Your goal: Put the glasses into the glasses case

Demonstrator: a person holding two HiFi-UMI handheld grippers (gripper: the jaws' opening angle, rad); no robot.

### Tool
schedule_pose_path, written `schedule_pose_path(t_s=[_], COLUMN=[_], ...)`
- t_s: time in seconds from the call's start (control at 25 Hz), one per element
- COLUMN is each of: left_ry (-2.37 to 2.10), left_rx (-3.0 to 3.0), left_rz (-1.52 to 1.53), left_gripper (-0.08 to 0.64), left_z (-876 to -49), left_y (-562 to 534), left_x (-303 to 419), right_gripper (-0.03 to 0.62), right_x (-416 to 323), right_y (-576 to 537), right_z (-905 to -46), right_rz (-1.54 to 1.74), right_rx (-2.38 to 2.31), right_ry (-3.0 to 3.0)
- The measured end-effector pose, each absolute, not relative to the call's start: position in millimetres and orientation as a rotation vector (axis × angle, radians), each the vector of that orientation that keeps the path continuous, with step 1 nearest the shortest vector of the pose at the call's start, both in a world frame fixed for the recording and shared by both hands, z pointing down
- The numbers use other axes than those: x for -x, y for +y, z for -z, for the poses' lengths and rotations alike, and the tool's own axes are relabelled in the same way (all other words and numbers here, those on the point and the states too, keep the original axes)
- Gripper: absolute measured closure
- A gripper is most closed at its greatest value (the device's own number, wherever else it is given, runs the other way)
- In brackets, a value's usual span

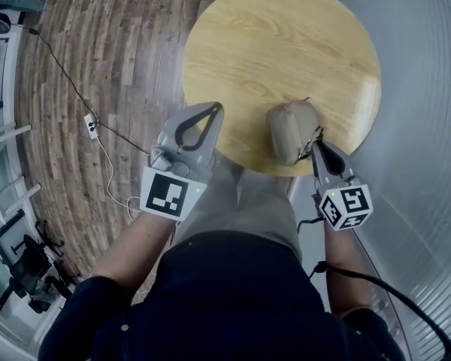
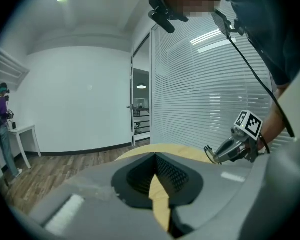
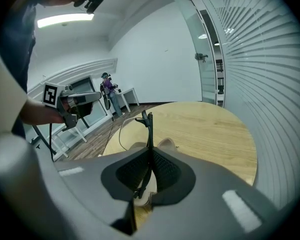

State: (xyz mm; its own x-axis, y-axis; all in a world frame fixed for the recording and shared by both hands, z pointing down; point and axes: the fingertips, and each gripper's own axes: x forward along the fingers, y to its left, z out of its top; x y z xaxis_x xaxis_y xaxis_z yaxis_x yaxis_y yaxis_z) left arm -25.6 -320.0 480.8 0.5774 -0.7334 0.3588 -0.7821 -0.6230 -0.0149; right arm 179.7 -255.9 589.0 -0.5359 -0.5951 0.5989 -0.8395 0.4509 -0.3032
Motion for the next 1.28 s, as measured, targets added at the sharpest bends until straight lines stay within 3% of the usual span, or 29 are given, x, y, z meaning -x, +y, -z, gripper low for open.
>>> schedule_pose_path(t_s=[1.28], left_ry=[-1.285], left_rx=[-2.602], left_rz=[-0.541], left_gripper=[0.554], left_z=[-516], left_y=[-334], left_x=[53], right_gripper=[0.565], right_x=[-146], right_y=[-263], right_z=[-659], right_rz=[-0.951], right_rx=[-0.957], right_ry=[-2.014])
